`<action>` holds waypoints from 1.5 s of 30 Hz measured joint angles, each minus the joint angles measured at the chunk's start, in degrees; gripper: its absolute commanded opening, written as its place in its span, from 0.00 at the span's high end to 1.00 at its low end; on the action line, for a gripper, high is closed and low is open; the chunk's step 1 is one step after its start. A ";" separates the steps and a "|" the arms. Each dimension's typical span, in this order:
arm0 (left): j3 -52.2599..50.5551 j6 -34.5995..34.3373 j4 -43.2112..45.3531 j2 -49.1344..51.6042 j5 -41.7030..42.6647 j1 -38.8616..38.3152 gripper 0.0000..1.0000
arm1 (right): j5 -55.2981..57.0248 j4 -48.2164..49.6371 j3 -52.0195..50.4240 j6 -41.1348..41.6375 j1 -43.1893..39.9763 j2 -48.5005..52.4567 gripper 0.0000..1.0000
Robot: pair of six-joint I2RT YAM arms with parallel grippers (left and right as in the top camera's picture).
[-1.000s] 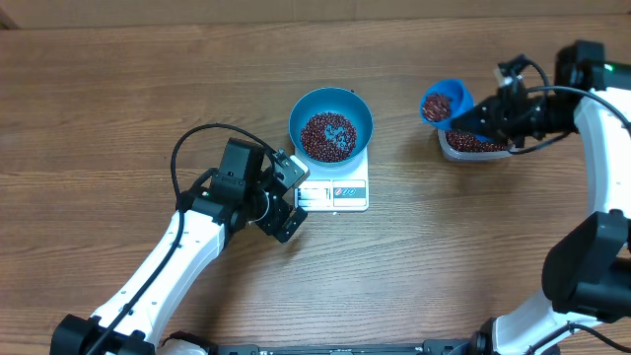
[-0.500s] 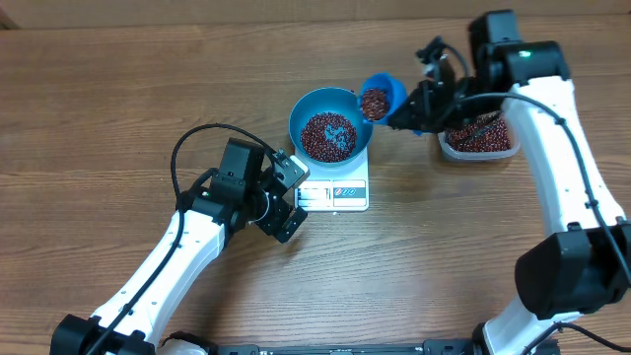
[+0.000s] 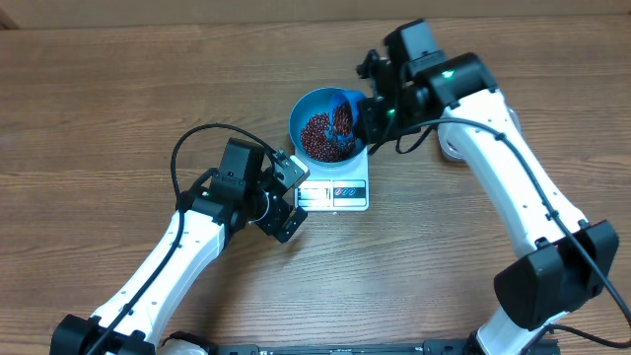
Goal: Scoop item into bowl and weigh 150g on scale
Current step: 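Carry the scoop over the teal bowl and pour the beans in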
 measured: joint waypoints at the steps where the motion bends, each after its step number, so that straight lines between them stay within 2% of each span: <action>1: 0.00 0.00 0.00 0.00 0.00 0.00 0.01 | 1.95 0.42 0.00 0.28 0.96 0.00 0.96; 15: 0.00 0.00 0.00 0.00 0.00 0.00 0.00 | 18.91 5.18 0.00 1.33 7.43 0.00 0.96; 28: 0.00 0.00 0.00 0.00 0.00 0.00 0.01 | 23.63 6.43 0.00 1.27 8.79 0.00 0.96; 45: 0.00 0.00 0.00 0.00 0.00 0.00 0.00 | 39.85 6.43 0.00 -0.17 17.73 0.00 0.96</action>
